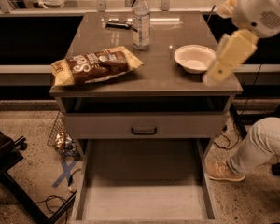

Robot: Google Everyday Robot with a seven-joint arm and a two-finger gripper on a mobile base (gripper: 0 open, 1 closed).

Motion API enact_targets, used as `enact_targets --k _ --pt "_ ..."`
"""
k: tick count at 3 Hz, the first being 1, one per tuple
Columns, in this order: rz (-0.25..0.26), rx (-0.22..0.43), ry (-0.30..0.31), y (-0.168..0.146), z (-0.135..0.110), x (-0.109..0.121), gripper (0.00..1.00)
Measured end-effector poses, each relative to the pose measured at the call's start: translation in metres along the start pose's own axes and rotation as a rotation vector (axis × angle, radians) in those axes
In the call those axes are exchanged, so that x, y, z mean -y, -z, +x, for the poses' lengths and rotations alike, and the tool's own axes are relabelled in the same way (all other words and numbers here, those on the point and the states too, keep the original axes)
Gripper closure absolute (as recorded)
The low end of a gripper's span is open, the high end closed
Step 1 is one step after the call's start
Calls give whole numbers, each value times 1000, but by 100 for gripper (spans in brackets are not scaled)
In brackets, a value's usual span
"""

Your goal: Place blue plastic bottle into middle drawer

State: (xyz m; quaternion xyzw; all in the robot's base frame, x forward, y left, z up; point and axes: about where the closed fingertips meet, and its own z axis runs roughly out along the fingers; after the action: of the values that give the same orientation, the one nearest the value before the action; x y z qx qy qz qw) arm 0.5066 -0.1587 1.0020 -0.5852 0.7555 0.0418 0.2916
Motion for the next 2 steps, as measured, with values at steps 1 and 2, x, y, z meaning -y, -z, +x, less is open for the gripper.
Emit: enact_targets --k 1,2 --pt "-10 278 -93 -46 -52 39 0" --pt "31 447 -153 -72 -80 66 0"
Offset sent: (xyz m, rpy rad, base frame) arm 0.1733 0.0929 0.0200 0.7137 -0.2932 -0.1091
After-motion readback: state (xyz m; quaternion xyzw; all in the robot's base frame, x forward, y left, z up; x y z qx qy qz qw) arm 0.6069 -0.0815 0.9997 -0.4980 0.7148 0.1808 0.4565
